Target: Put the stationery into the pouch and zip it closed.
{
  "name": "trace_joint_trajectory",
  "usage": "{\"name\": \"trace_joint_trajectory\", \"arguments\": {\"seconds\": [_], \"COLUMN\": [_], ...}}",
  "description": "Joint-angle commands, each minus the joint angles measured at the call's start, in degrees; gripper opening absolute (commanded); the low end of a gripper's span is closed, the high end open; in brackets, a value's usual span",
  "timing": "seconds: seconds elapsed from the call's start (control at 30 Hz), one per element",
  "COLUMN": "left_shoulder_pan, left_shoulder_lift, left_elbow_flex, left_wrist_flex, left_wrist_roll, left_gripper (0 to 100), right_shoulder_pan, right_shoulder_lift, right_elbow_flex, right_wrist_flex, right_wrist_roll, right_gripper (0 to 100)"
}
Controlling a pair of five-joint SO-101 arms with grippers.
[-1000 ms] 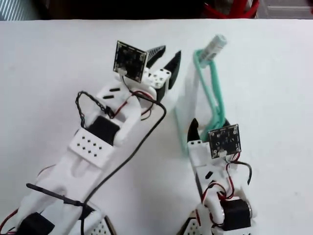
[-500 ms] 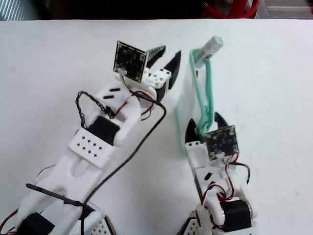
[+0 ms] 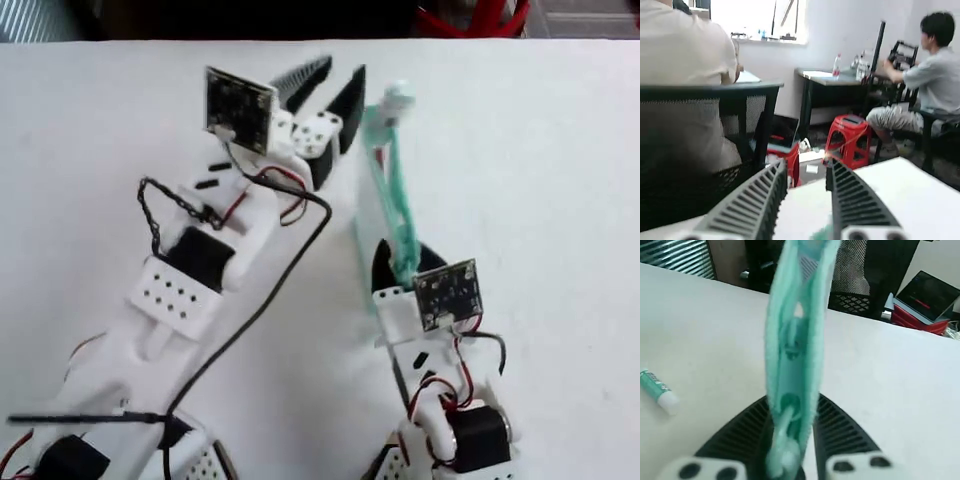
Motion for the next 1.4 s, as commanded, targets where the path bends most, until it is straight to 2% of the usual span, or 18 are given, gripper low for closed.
{"name": "trace_joint_trajectory", "arguments": {"seconds": [0.0, 0.07, 0.4, 0.6, 0.83, 0.93, 1.03, 1.13, 1.2, 1.37], "left_shoulder_pan": [2.3, 1.9, -0.3, -9.5, -19.7, -21.9, -24.1, -26.2, -26.6, -27.3], "left_shoulder_lift": [-2.9, -2.5, -2.9, -2.9, -2.4, -2.3, -2.3, -2.3, -2.3, 1.8], "left_elbow_flex": [-8.4, -9.6, -9.1, -11.7, -11.7, -10.3, -6.0, 0.4, 3.4, 5.8], "left_wrist_flex": [2.7, 4.5, 5.7, 25.1, 43.3, 48.2, 49.8, 49.3, 49.7, 49.1], "left_wrist_roll": [5.5, 6.2, 6.2, -3.3, -4.2, -7.6, -4.1, 5.2, 8.7, 15.6], "left_gripper": [14, 14, 14, 14, 14, 14, 14, 17, 20, 20], "right_shoulder_pan": [0.0, 4.1, 4.8, 4.8, 4.8, 4.9, 4.9, 4.9, 4.9, 4.9], "right_shoulder_lift": [0.2, 0.2, 0.2, 0.2, 0.2, 0.2, 0.2, 0.2, 0.2, 0.2], "right_elbow_flex": [-0.6, -0.1, 1.1, 1.2, 2.4, 2.5, 2.5, 2.5, 2.5, 3.3], "right_wrist_flex": [-0.2, -2.0, -1.6, -0.7, -0.8, -0.6, -0.5, -0.5, -0.5, -0.5], "right_wrist_roll": [2.3, 2.6, 1.1, 1.1, 1.2, 1.3, 1.2, 1.3, 1.3, 1.4], "right_gripper": [1.9, 1.9, 1.9, 1.9, 1.9, 1.9, 1.9, 1.9, 1.9, 1.9]}}
